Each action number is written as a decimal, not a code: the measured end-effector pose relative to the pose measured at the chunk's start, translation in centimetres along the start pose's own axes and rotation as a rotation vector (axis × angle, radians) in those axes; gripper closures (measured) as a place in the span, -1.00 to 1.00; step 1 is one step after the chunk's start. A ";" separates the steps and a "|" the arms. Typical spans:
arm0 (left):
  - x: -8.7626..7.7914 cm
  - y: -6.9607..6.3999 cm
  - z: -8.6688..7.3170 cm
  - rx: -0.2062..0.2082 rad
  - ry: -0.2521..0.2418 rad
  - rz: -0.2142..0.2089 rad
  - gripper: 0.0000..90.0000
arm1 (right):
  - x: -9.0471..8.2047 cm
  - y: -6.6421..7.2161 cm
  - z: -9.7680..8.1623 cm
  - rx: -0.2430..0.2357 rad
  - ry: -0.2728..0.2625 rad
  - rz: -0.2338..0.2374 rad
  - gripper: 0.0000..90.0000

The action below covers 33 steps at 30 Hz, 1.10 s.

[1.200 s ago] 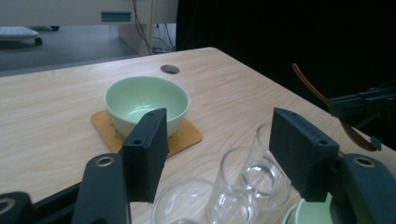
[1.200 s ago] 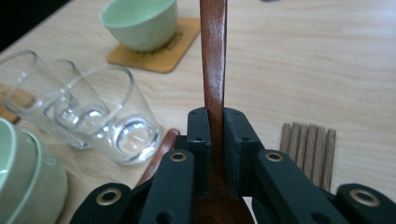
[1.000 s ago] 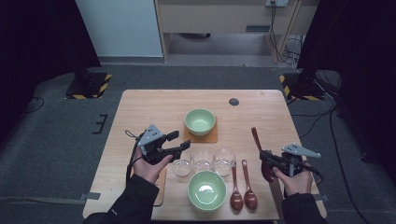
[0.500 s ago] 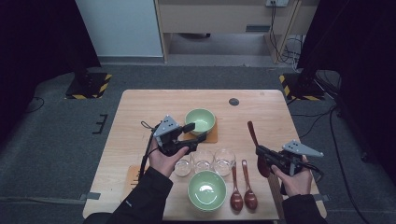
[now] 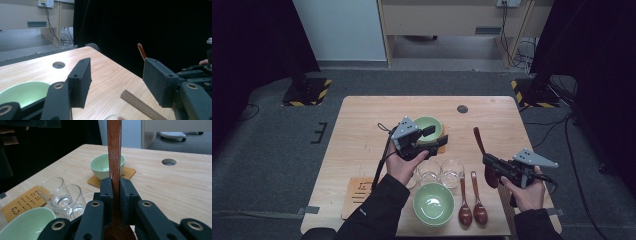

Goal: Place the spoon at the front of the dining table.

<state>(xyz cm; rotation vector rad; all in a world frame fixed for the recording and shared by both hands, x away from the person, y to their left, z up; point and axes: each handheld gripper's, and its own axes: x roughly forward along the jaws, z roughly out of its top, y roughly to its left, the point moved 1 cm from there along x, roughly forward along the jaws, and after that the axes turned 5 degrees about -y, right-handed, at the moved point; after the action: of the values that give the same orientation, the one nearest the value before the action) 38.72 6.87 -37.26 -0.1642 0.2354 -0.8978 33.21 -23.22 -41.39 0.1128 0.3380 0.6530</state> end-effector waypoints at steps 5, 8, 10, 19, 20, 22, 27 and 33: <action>1.0 -0.6 0.1 -0.002 0.003 -0.016 -0.12 | 0.1 0.4 0.3 -0.013 -0.005 0.012 0.81; 1.5 -0.9 0.1 0.001 0.008 -0.021 -0.12 | 0.1 0.5 0.5 -0.019 -0.010 0.019 0.81; 1.8 -1.0 0.1 -0.001 0.009 -0.025 -0.12 | 0.1 0.6 0.5 -0.008 -0.016 0.030 0.81; 3.0 -1.2 -0.2 -0.012 0.019 -0.027 -0.11 | 0.3 0.8 0.4 -0.015 -0.016 0.043 0.81; 3.1 -1.2 -0.3 -0.013 0.020 -0.028 -0.11 | 0.3 0.8 0.4 -0.016 -0.017 0.044 0.81; 3.3 -1.3 -0.3 -0.010 0.025 -0.029 -0.11 | 0.3 0.8 0.5 -0.017 -0.020 0.050 0.81; 3.8 -1.9 -0.2 -0.001 0.034 -0.037 -0.11 | 0.3 1.1 0.6 -0.029 -0.029 0.065 0.81; 4.5 -2.4 -0.3 0.000 0.039 -0.050 -0.10 | 0.4 1.4 0.6 -0.039 -0.028 0.077 0.81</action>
<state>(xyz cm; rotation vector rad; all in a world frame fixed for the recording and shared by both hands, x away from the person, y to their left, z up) 39.51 1.86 -37.57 -0.1533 0.2688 -0.9515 32.91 -21.90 -40.66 0.0976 0.2952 0.7330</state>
